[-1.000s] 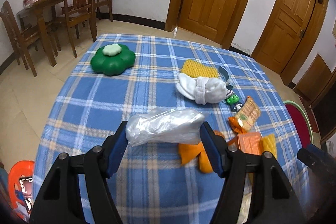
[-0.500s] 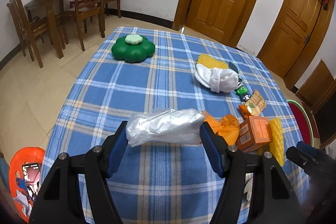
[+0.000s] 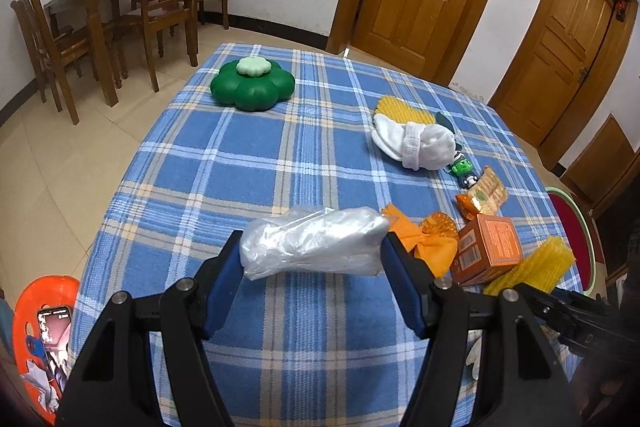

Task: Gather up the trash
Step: 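Grasp the yellow mesh sponge with the right gripper while the left holds the bag, then carry the sponge and bag over the red bucket with both grippers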

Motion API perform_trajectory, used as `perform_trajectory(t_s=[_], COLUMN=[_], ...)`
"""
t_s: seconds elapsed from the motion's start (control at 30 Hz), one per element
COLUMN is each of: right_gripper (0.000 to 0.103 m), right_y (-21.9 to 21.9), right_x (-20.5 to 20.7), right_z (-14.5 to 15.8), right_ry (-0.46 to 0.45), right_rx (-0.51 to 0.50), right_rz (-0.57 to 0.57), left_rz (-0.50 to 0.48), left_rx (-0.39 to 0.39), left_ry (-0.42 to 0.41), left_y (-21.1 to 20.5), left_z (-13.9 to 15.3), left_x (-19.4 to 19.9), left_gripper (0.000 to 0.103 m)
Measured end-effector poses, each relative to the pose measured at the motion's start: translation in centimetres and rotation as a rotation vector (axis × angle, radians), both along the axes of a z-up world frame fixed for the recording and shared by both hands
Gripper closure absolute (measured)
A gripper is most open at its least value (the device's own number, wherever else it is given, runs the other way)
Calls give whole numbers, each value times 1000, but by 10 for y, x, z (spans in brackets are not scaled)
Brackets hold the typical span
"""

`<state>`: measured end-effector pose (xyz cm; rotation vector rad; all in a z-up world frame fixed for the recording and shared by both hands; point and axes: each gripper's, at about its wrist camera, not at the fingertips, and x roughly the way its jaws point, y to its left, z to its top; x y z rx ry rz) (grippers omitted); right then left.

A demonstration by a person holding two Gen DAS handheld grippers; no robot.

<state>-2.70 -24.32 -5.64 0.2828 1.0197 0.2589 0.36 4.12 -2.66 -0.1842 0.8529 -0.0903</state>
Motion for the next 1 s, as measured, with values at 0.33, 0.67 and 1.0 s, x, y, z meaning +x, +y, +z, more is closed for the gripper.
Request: perform_trajectory(t_s=[0.33, 0.67, 1.0], right_gripper=[89, 89, 89], right_y=[-6, -19, -57], right_x=[-6, -19, -29], right_z=[5, 29, 44], right_ry=[-29, -121, -168], right_rx=[17, -9, -2], right_rz=[9, -19, -118], left_rz=[-23, -74, -169], left_rx=[2, -10, -22], left_ry=[-18, -45, -56], left_y=[-7, -23, -57], left_z=[9, 25, 41], left_x=[-2, -6, -7], left_gripper=[35, 35, 35])
